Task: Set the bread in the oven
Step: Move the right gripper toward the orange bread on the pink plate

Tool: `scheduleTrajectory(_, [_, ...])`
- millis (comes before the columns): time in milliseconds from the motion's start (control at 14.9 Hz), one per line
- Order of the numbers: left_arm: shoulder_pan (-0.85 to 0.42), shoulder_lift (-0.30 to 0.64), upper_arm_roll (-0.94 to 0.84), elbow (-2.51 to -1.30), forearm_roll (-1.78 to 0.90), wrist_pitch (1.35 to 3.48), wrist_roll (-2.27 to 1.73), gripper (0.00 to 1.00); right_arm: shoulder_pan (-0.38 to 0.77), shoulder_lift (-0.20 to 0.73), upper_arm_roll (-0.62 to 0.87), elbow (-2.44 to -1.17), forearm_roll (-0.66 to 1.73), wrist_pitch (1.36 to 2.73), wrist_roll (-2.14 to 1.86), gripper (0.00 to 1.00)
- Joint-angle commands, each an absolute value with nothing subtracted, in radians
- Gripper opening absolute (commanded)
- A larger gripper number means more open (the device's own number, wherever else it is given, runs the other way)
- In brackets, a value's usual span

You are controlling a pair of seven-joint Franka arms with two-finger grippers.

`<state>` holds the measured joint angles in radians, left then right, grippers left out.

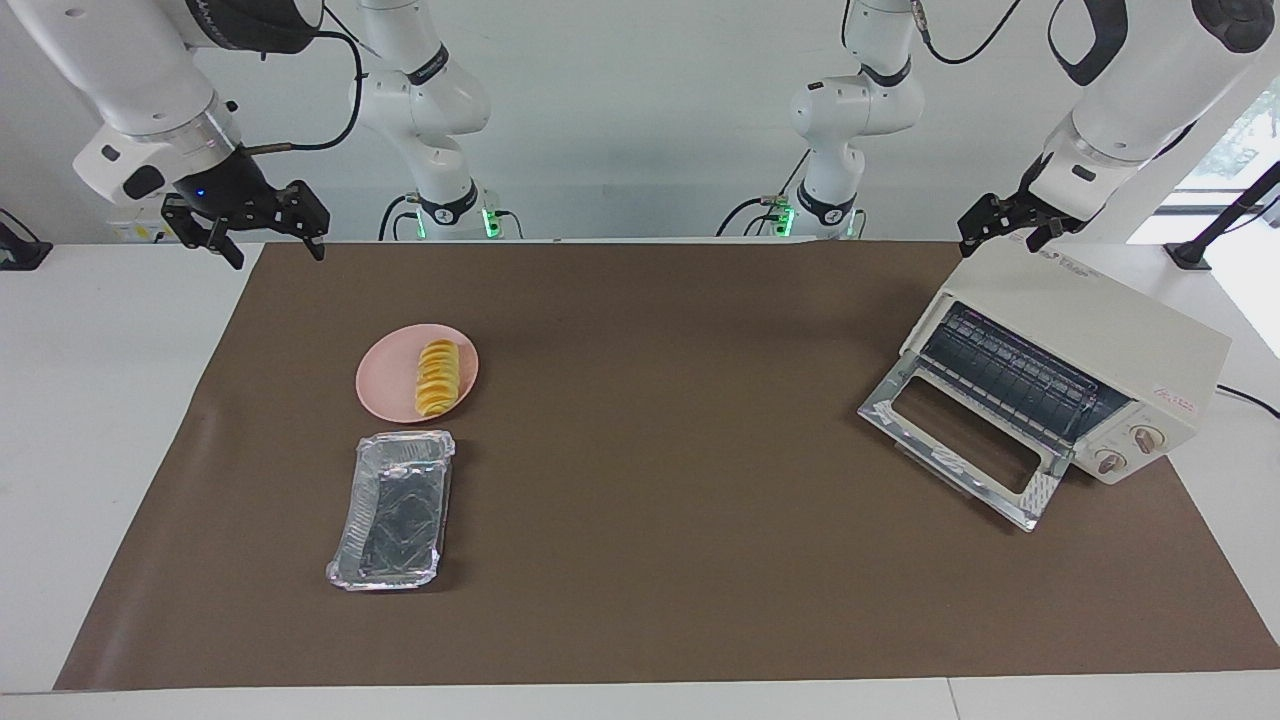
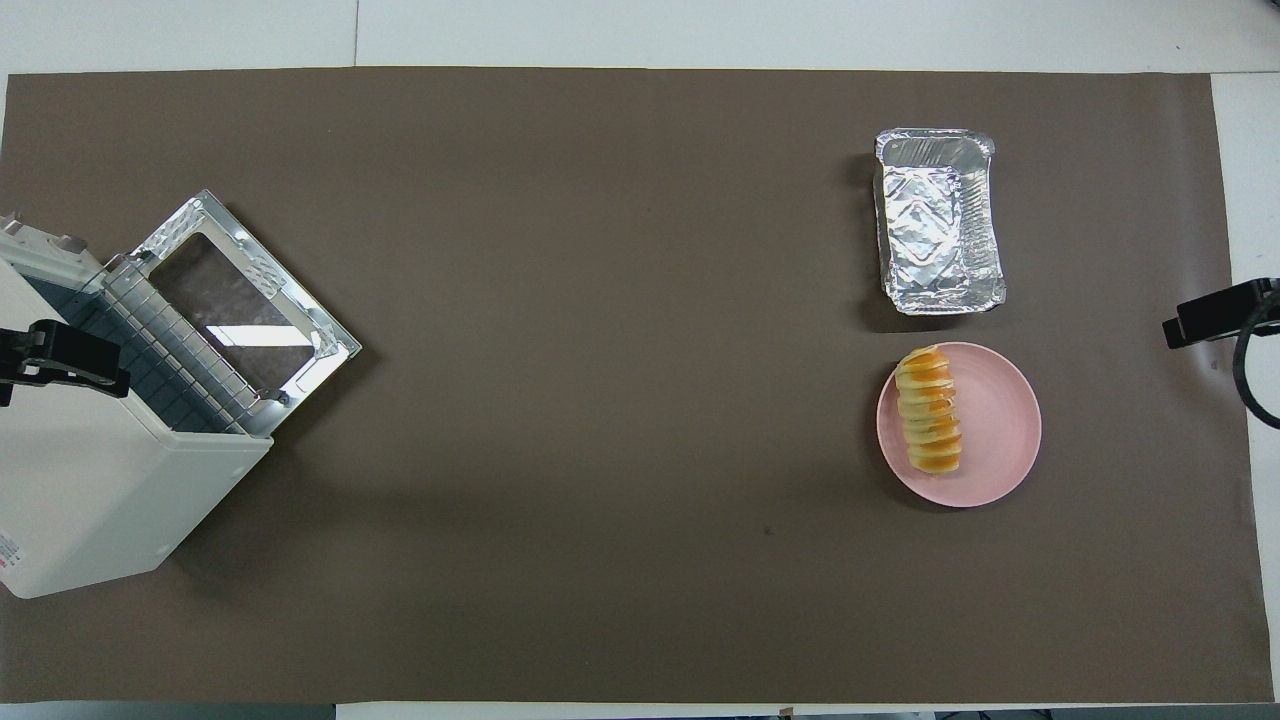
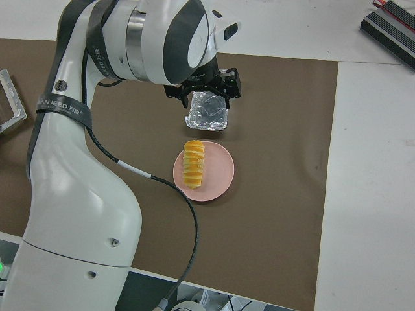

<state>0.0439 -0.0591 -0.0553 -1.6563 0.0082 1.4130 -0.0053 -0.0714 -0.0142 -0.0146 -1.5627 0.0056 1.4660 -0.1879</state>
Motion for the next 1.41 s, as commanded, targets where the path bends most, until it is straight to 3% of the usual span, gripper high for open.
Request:
scheduleTrajectory(0, [0.04,-0.078,-0.051,-1.672,0.008,1.411,-0.003,1.0,-0.08,-0.034,-0.009,-1.589,-0.003,1.48,-0.181,1.0])
scheduleTrajectory(335, [0.04,-0.078,-0.051,-1.672,0.008,1.411,-0.003,1.0,-0.072,-0.04,-0.009,-1.603,-0.005,1.477,-0.192,1.0])
scheduleTrajectory(470, [0.04,-0.078,-0.051,-1.672,0.008,1.411,-0.003,1.0,-0.068,-0.073,-0.006,-1.673,-0.005,1.499,-0.195,1.0])
scheduleTrajectory(872, [0.04,-0.078,-0.051,-1.672,0.008,1.411,-0.003,1.0,0.033,-0.247,0.011,-2.141,0.002,1.859,-0.109,1.0])
scheduleTrajectory(1341, [0.04,-0.078,-0.051,-1.672,0.008,1.411,-0.003,1.0,0.066,-0.114,0.012,-2.321,0.009,2.218,-0.089,1.0])
